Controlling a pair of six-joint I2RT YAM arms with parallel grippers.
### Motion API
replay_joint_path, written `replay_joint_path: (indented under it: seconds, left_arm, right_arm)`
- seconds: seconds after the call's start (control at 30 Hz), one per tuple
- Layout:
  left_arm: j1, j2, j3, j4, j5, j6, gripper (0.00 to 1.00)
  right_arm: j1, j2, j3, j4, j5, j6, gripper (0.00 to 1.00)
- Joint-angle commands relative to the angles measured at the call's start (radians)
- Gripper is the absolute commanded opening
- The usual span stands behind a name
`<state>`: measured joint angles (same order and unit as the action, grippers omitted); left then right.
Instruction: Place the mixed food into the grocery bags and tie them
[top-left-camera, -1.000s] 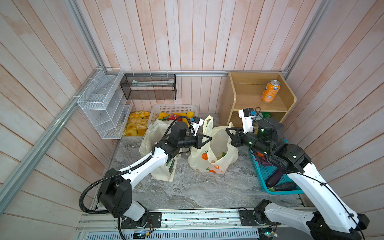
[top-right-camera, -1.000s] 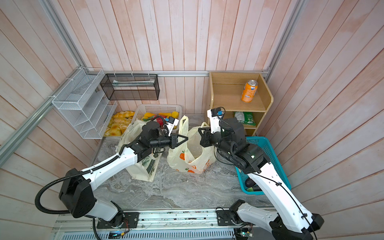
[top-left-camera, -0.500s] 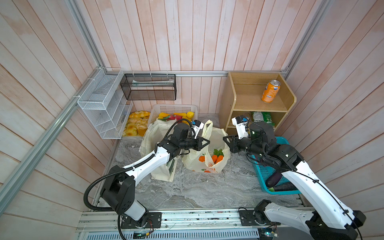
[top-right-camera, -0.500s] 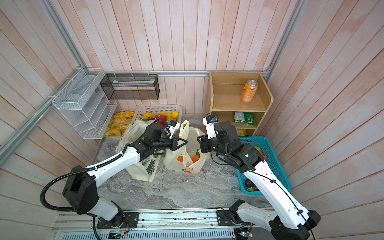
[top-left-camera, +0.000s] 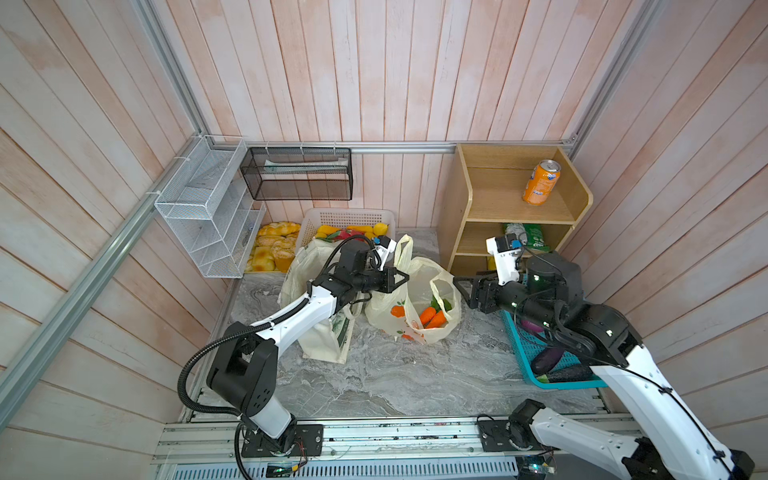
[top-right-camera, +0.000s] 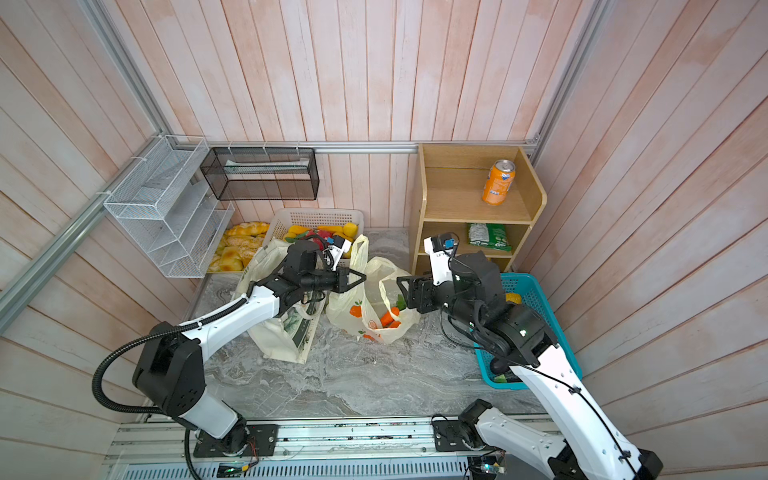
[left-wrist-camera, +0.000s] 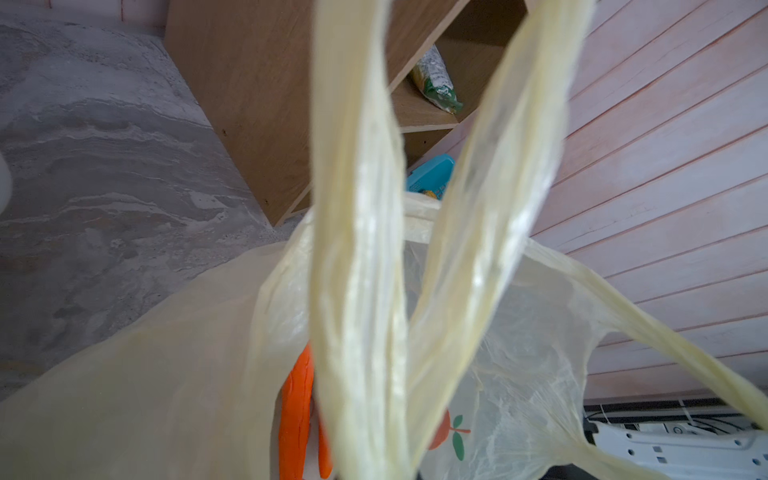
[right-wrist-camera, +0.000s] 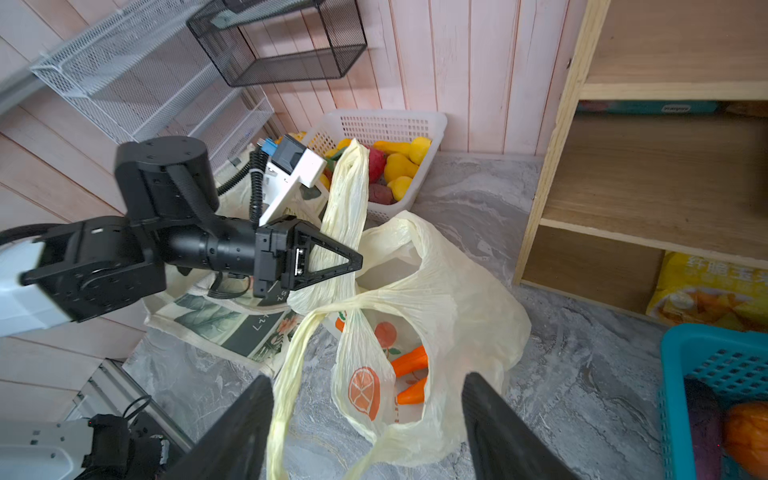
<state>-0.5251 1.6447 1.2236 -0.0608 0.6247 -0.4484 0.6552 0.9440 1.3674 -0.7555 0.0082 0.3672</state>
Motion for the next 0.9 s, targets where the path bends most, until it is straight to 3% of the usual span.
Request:
replay_joint_path:
  seconds: [0.0,0.23,0.63,0.87]
  left_arm:
    - [0.012,0.038,0.063,-0.024,0.026,0.033,0.00]
    - [0.049,0.084,0.099,-0.024,0.043,0.035,0.00]
    - [0.080,0.118,0.163,-0.058,0.075,0.045,0.00]
    - [0.081,0.129,0.188,-0.077,0.089,0.054,0.00]
  right_arm:
    - [-0.008,-0.026,0.008,0.022,0.038,0.028,0.75]
    - [-0.017,-0.081,-0.170,0.052,0.095,0.020,0.80]
    - [-0.009,-0.229,-0.594,0.337,0.005,0.042,0.93]
    - [-0.007,-0.177,-0.655,0.431,0.069,0.020,0.94]
